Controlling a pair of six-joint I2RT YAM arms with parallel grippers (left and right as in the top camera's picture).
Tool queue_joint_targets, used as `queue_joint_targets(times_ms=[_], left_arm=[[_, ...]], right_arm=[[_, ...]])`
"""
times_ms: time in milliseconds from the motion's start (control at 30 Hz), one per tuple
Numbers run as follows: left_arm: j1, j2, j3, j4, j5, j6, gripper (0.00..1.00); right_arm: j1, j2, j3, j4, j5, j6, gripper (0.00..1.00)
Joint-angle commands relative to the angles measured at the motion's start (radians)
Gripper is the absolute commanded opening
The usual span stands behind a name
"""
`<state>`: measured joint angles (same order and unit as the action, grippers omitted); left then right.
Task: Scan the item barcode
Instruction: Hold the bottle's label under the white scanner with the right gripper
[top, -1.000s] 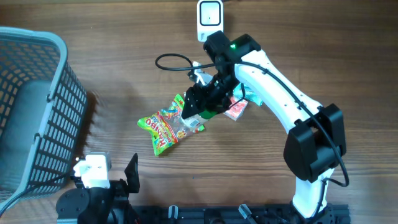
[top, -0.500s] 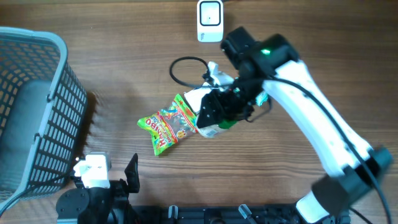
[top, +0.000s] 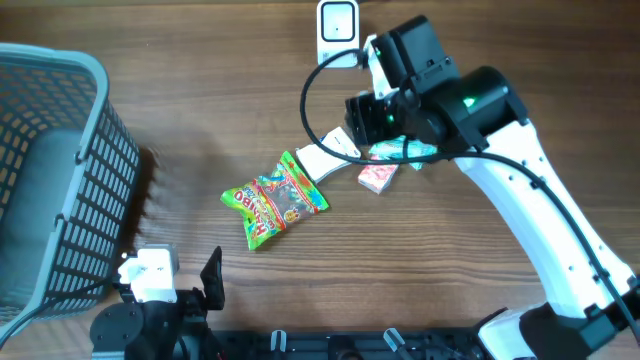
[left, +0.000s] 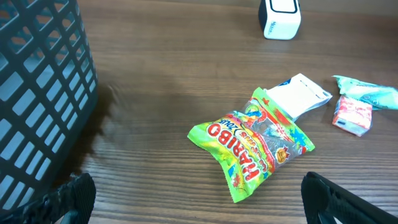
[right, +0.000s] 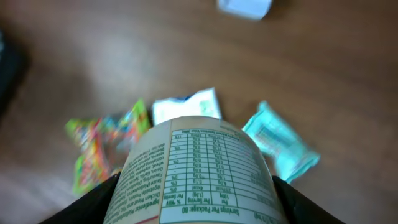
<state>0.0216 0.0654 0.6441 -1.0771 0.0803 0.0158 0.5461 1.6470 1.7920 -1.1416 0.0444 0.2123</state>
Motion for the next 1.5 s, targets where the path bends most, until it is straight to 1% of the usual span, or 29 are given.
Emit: queue_joint_targets(times_ms=[0,33,67,167,233,267,333,400,500,533,567,633,767,833,867,1033,1067,1133,1267,1467], left_arm=[[0.003,0.003,-0.007,0.003,0.02,-0.013,1.0],[0.003,0.003,-0.007,0.003,0.02,-0.013,1.0],[0.003,0.003,-0.007,0.003,0.02,-0.013,1.0],[0.003,0.003,-0.006,0.003,0.019,-0.013,1.0],[0.003,0.003,-0.006,0.003,0.019,-0.013,1.0],[0.003,0.003,-0.007,0.003,0.02,-0.013,1.0],[0.003,0.003,-0.007,0.003,0.02,-0.013,1.0],[0.003,0.003,-0.007,0.003,0.019,-0.013,1.0],[0.003,0.003,-0.007,0.003,0.02,-0.013,1.0],[0.003,0.003,-0.007,0.003,0.019,-0.013,1.0],[0.003,0.003,-0.007,0.003,0.02,-0.013,1.0],[0.003,0.003,-0.007,0.003,0.019,-0.013,1.0],[0.003,0.003,-0.007,0.003,0.02,-0.013,1.0],[0.003,0.003,-0.007,0.003,0.02,-0.013,1.0],[0.003,0.003,-0.007,0.003,0.02,-0.013,1.0],[0.003,0.003,-0.007,0.003,0.02,-0.013,1.0],[0.003,0.003,-0.007,0.003,0.02,-0.013,1.0],[0.003,0.003,-0.007,0.003,0.02,-0.013,1.0],[0.003,0.003,-0.007,0.003,0.019,-0.013,1.0],[0.003,0.003,-0.007,0.003,0.019,-0.013,1.0]], right_arm=[[-0.002,0.053,0.012,0.097,0.181,-0.004,0.58],[-0.002,0.068,0.012,0.128,0.198,-0.009,0.56],[-0.002,0.086,0.012,0.159,0.203,-0.044,0.55],[-0.002,0.135,0.012,0.219,0.203,-0.125,0.56],[-0.002,0.157,0.012,0.254,0.204,-0.135,0.57],[-0.002,0.179,0.012,0.304,0.208,-0.139,0.59],[-0.002,0.215,0.012,0.39,0.21,-0.192,0.6],[-0.006,0.288,0.012,0.521,0.211,-0.28,0.6],[-0.016,0.382,0.012,0.678,0.226,-0.368,0.59],[-0.018,0.407,0.012,0.728,0.253,-0.37,0.56],[-0.02,0.43,0.012,0.794,0.274,-0.37,0.56],[-0.024,0.457,0.012,0.876,0.274,-0.371,0.57],[-0.05,0.529,0.012,1.095,0.273,-0.382,0.57],[-0.072,0.574,0.012,1.188,0.273,-0.395,0.58],[-0.084,0.596,0.012,1.231,0.273,-0.396,0.64],[-0.128,0.721,0.013,1.477,0.254,-0.399,0.64],[-0.129,0.738,0.013,1.516,0.234,-0.425,0.64],[-0.129,0.752,0.013,1.561,0.218,-0.435,0.64],[-0.129,0.758,0.013,1.57,0.155,-0.41,0.64],[-0.129,0.816,0.013,1.601,0.157,-0.392,0.65]])
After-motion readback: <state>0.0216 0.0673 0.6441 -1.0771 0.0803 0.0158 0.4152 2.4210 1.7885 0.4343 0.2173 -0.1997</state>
